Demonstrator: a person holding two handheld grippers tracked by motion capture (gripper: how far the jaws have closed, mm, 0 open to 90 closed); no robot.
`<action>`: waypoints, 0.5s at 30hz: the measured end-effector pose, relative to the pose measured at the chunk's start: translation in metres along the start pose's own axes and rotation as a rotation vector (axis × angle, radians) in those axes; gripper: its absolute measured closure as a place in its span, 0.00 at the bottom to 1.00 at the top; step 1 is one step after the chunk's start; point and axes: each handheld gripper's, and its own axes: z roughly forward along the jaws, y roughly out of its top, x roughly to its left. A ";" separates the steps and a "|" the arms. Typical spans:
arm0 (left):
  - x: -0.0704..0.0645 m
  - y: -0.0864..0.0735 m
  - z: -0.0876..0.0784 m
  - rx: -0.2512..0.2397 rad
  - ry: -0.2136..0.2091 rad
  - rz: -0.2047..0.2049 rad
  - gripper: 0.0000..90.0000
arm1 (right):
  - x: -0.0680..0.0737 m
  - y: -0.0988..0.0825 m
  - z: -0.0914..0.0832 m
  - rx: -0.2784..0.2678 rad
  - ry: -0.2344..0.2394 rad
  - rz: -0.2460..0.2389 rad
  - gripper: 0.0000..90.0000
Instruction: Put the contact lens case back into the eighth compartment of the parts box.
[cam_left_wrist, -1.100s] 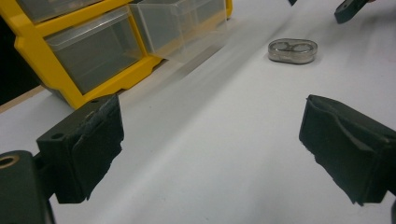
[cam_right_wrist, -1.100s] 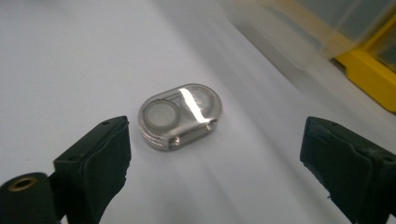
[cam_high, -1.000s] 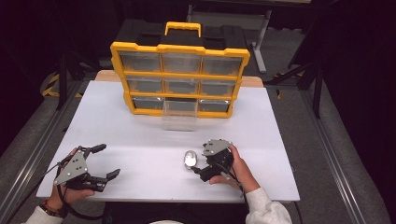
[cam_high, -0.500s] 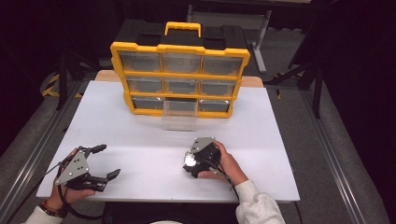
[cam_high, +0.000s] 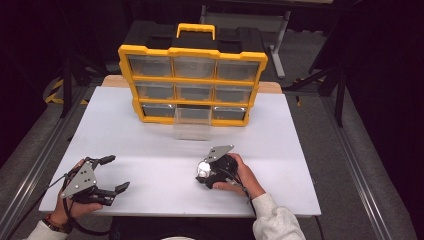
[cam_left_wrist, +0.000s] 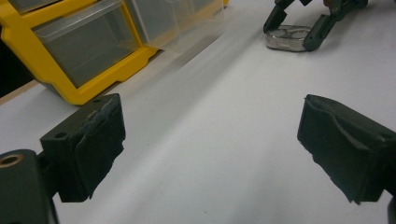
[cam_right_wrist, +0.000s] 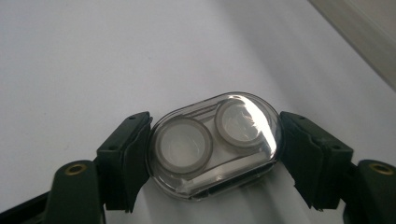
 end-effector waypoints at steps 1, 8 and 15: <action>0.000 0.000 0.000 0.001 -0.001 0.000 0.10 | 0.001 0.000 0.000 0.001 -0.007 -0.004 0.32; 0.000 0.000 0.000 0.002 0.001 0.000 0.10 | 0.007 0.003 -0.001 -0.009 -0.036 -0.039 0.32; 0.000 -0.001 0.000 0.000 0.002 -0.003 0.10 | 0.012 0.006 -0.006 -0.038 -0.062 -0.047 0.32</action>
